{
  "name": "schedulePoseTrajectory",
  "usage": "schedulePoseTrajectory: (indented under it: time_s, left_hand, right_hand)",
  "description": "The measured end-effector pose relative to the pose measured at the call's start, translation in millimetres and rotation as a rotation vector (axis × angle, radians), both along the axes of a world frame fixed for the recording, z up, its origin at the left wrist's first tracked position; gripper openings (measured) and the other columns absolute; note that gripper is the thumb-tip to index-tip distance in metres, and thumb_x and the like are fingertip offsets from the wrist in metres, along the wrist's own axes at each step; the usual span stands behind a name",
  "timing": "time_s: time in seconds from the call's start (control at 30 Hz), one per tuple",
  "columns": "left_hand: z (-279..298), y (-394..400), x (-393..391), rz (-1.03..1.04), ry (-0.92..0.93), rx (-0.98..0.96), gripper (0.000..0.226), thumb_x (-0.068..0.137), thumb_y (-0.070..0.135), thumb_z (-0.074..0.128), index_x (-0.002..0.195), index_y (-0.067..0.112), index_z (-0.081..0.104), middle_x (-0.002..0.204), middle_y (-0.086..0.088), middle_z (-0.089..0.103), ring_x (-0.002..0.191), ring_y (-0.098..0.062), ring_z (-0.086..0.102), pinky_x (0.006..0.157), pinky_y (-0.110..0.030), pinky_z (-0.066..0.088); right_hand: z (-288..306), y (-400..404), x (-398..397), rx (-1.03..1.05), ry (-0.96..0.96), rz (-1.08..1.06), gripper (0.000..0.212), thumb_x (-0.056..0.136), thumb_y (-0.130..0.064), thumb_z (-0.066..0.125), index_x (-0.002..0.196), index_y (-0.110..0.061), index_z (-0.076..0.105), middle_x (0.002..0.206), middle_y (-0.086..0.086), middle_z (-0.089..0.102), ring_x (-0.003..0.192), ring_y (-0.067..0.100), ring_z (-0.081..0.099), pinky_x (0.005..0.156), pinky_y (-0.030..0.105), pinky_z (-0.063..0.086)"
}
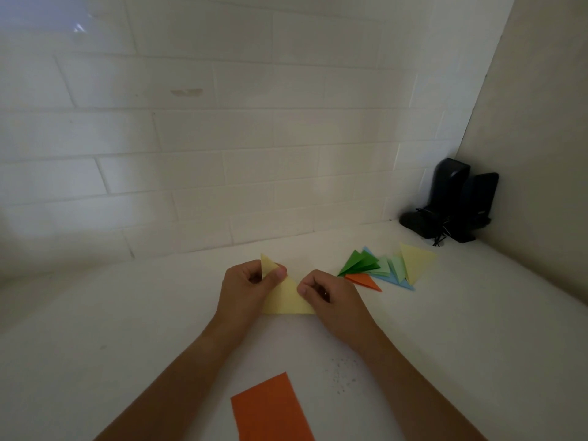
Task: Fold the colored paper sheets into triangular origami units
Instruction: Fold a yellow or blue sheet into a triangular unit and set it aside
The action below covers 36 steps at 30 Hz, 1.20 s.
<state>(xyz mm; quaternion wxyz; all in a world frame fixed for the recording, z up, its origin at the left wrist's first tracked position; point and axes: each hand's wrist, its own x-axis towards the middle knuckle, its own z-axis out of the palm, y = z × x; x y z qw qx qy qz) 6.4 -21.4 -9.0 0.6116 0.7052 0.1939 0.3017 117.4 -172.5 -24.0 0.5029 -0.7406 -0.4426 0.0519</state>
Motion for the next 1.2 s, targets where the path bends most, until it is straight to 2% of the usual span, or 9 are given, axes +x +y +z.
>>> schedulePoseTrajectory:
  time_s: [0.13, 0.3, 0.4, 0.53, 0.77, 0.87, 1.0, 1.13, 1.2]
  left_hand:
    - [1.6, -1.5, -0.7, 0.028, -0.003, -0.032, 0.008, 0.092, 0.020, 0.076, 0.091, 0.014, 0.082, 0.089, -0.008, 0.079, 0.082, -0.015, 0.070, 0.076, -0.033, 0.054]
    - [2.6, 0.5, -1.3, 0.048, -0.020, -0.104, 0.013, 0.094, 0.021, 0.075, 0.097, 0.011, 0.081, 0.091, -0.009, 0.079, 0.083, -0.013, 0.071, 0.068, -0.018, 0.054]
    - [1.9, -1.6, 0.5, 0.007, 0.002, -0.089, 0.020, 0.096, 0.029, 0.071, 0.101, 0.010, 0.079, 0.099, -0.014, 0.076, 0.086, -0.015, 0.068, 0.076, -0.028, 0.052]
    - [6.5, -1.0, 2.1, 0.071, -0.048, -0.141, 0.023, 0.103, 0.028, 0.058, 0.103, 0.019, 0.079, 0.105, 0.003, 0.076, 0.103, -0.016, 0.069, 0.093, -0.036, 0.054]
    - [3.9, 3.9, 3.8, 0.206, -0.056, -0.119, 0.024, 0.101, 0.013, 0.057, 0.091, 0.017, 0.079, 0.093, 0.007, 0.076, 0.087, -0.012, 0.067, 0.073, -0.025, 0.052]
    - [2.6, 5.5, 3.1, 0.211, -0.042, -0.088, 0.026, 0.100, 0.012, 0.057, 0.090, 0.019, 0.080, 0.089, 0.006, 0.077, 0.082, -0.010, 0.064, 0.072, -0.025, 0.050]
    - [-0.9, 7.7, 4.6, 0.260, -0.027, -0.083, 0.026, 0.098, 0.012, 0.059, 0.089, 0.022, 0.081, 0.082, 0.005, 0.076, 0.077, -0.013, 0.064, 0.072, -0.027, 0.055]
    - [-2.7, 8.2, 4.2, 0.236, 0.004, -0.123, 0.025, 0.099, 0.013, 0.059, 0.096, 0.021, 0.082, 0.089, 0.003, 0.078, 0.080, -0.011, 0.068, 0.075, -0.024, 0.054]
    - [-3.4, 7.6, 3.2, 0.194, 0.010, -0.128, 0.023, 0.100, 0.011, 0.059, 0.103, 0.020, 0.080, 0.090, 0.000, 0.078, 0.080, -0.010, 0.070, 0.078, -0.024, 0.056]
  right_hand:
    - [0.3, -0.8, -0.2, -0.004, 0.001, -0.013, 0.018, 0.099, -0.019, 0.064, 0.081, -0.017, 0.063, 0.061, -0.007, 0.047, 0.056, 0.005, 0.040, 0.055, 0.017, 0.032]
    - [0.2, -1.6, 0.4, 0.010, 0.036, -0.043, 0.017, 0.098, -0.015, 0.064, 0.082, -0.017, 0.064, 0.062, -0.007, 0.058, 0.065, 0.019, 0.061, 0.060, 0.020, 0.043]
    - [0.1, -2.4, 2.0, 0.018, 0.045, -0.066, 0.016, 0.098, -0.012, 0.064, 0.082, -0.013, 0.065, 0.060, -0.011, 0.055, 0.061, 0.011, 0.056, 0.059, 0.018, 0.041]
    - [0.0, -2.3, 2.1, 0.014, 0.014, -0.049, 0.016, 0.097, -0.012, 0.064, 0.081, -0.014, 0.066, 0.063, 0.002, 0.059, 0.057, 0.004, 0.048, 0.056, 0.016, 0.037]
    - [0.6, -2.7, 0.5, 0.013, 0.010, -0.055, 0.017, 0.096, -0.012, 0.065, 0.080, -0.014, 0.066, 0.059, -0.009, 0.049, 0.056, 0.004, 0.042, 0.056, 0.014, 0.034]
    - [1.3, -2.8, 0.1, 0.012, 0.015, -0.069, 0.016, 0.097, -0.011, 0.064, 0.082, -0.015, 0.066, 0.060, -0.008, 0.050, 0.057, 0.003, 0.043, 0.057, 0.014, 0.034]
    - [2.0, -4.2, -1.3, 0.022, 0.073, -0.081, 0.014, 0.099, -0.008, 0.059, 0.098, -0.020, 0.066, 0.072, 0.009, 0.060, 0.060, 0.003, 0.046, 0.057, 0.016, 0.037]
    - [2.8, -5.4, 0.0, 0.050, 0.121, -0.128, 0.016, 0.098, -0.005, 0.058, 0.096, -0.020, 0.064, 0.072, -0.011, 0.060, 0.063, 0.000, 0.052, 0.060, 0.015, 0.040]
    - [3.3, -6.2, 2.1, 0.099, 0.153, -0.179, 0.017, 0.100, -0.003, 0.055, 0.094, -0.018, 0.062, 0.071, -0.011, 0.060, 0.062, 0.003, 0.054, 0.060, 0.019, 0.043]
